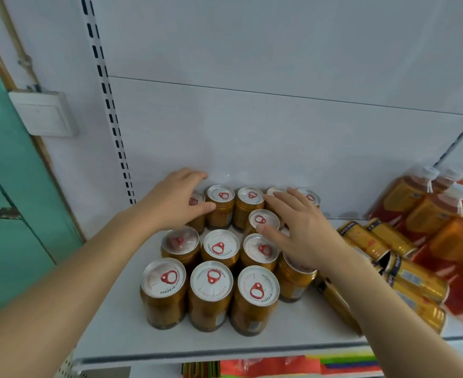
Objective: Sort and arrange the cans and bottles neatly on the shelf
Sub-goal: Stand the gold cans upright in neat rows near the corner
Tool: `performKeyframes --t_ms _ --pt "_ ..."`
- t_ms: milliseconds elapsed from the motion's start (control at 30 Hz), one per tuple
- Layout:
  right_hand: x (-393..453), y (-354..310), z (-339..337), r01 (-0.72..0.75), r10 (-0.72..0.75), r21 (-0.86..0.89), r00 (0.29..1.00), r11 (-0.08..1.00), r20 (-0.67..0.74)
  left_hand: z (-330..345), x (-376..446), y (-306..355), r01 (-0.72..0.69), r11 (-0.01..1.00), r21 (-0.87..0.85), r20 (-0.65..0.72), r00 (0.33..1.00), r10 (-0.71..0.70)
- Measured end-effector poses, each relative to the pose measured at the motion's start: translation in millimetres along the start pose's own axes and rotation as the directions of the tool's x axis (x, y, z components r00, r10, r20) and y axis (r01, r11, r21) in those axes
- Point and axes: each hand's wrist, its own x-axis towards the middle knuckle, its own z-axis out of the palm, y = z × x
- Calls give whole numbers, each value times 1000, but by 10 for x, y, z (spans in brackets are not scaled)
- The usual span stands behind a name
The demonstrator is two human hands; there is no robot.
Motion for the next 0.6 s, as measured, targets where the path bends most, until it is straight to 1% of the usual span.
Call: performKeyframes --t_ms 67,167,233,333,433,500,600 --pt "-74 58 12 4 -4 -4 1000 1000 -4 -51 -118 268 -54 998 17 -13 998 55" --pt "-192 184 -13 16 -16 -8 1000 1000 -20 -84 -325 754 -158 987 16 22 987 158" --pt "-294 319 -35 25 -25 -7 999 1000 -47 -59 -453 1075 -207 977 48 43 978 205" --pt "-504 615 -54 17 -15 21 994 1000 -106 105 -593 1512 -210 968 135 122 973 194" --pt "-762 939 -51 -9 8 -2 995 1000 -96 371 -661 1876 -247 946 209 160 963 216" --pt "-941 1128 -45 6 -6 2 993 1000 -120 572 -658 2051 -249 932 262 156 964 214" --pt "-1177 1294 -4 43 -40 23 991 999 -129 823 -661 2164 -204 913 353 102 979 179"
